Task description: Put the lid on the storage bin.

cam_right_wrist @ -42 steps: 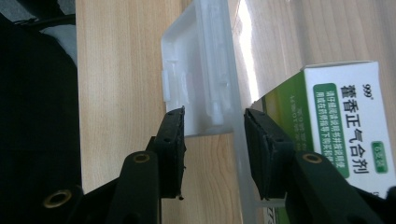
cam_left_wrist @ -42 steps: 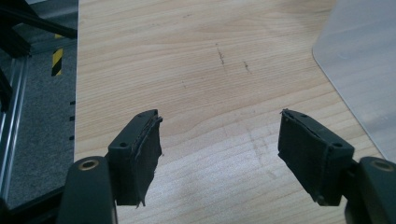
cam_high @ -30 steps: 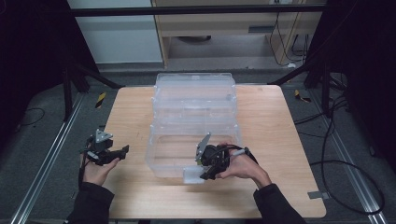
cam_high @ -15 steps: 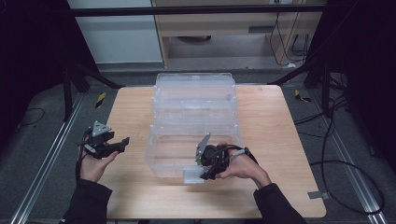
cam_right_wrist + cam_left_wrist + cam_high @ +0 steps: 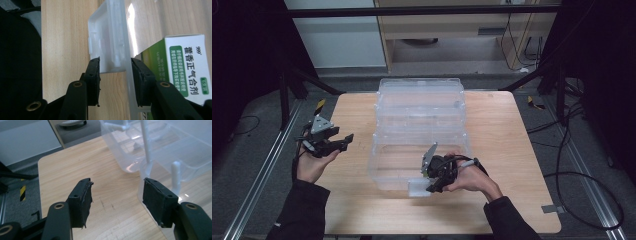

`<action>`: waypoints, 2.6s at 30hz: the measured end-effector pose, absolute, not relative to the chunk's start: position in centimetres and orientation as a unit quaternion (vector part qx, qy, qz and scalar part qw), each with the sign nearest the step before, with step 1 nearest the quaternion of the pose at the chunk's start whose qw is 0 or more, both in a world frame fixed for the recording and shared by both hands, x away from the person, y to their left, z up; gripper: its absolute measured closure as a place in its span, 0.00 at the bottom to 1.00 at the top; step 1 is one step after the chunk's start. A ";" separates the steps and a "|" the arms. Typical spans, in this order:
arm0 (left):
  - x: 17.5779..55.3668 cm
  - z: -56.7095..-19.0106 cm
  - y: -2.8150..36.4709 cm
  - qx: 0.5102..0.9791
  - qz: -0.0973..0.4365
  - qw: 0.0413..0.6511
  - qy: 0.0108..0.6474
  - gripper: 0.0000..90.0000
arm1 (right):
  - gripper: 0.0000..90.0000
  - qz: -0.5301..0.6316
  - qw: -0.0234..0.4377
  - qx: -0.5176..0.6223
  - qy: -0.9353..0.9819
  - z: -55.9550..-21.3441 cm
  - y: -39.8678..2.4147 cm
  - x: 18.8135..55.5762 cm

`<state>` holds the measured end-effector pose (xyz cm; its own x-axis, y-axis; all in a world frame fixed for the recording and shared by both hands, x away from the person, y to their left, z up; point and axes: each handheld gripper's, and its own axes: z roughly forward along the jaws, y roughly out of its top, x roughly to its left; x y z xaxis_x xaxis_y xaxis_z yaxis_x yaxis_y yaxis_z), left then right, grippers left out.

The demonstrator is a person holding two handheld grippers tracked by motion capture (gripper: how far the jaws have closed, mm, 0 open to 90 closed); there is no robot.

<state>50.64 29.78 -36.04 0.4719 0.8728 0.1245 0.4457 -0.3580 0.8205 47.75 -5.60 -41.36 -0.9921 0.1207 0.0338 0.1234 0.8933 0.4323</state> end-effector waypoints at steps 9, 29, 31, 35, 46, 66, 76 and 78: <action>51.7 -34.6 28.7 0.794 0.283 0.367 0.393 0.46 | 0.69 -0.223 0.002 -0.063 -0.973 -41.4 -5.6 47.7; 53.4 -31.4 26.6 0.831 0.284 0.364 0.310 0.46 | 0.69 -0.222 0.002 -0.060 -0.973 -41.4 -5.6 47.7; 53.6 -31.1 26.3 0.834 0.281 0.364 0.303 0.45 | 0.69 -0.222 0.002 -0.059 -0.973 -41.4 -5.6 47.7; 54.0 -30.7 25.9 0.840 0.278 0.366 0.289 0.45 | 0.69 -0.222 0.001 -0.058 -0.973 -41.4 -5.6 47.7; 55.1 -30.1 23.9 0.850 0.265 0.379 0.253 0.43 | 0.69 -0.222 0.002 -0.058 -0.973 -41.4 -5.6 47.7; 57.3 -30.0 21.4 0.873 0.246 0.368 0.206 0.43 | 0.69 -0.221 0.004 -0.059 -0.973 -41.3 -5.6 47.7; 58.6 -29.6 20.4 0.887 0.240 0.353 0.176 0.45 | 0.69 -0.222 0.004 -0.059 -0.973 -41.4 -5.6 47.7; 58.8 -29.6 20.1 0.889 0.238 0.353 0.171 0.46 | 0.69 -0.222 0.003 -0.059 -0.973 -41.4 -5.6 47.7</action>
<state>58.77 20.07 -29.62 0.8279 0.4726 0.3020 0.1370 -0.6926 0.7082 47.70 -5.62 -41.37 -0.9931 0.1127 0.0328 0.1158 0.8948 0.4312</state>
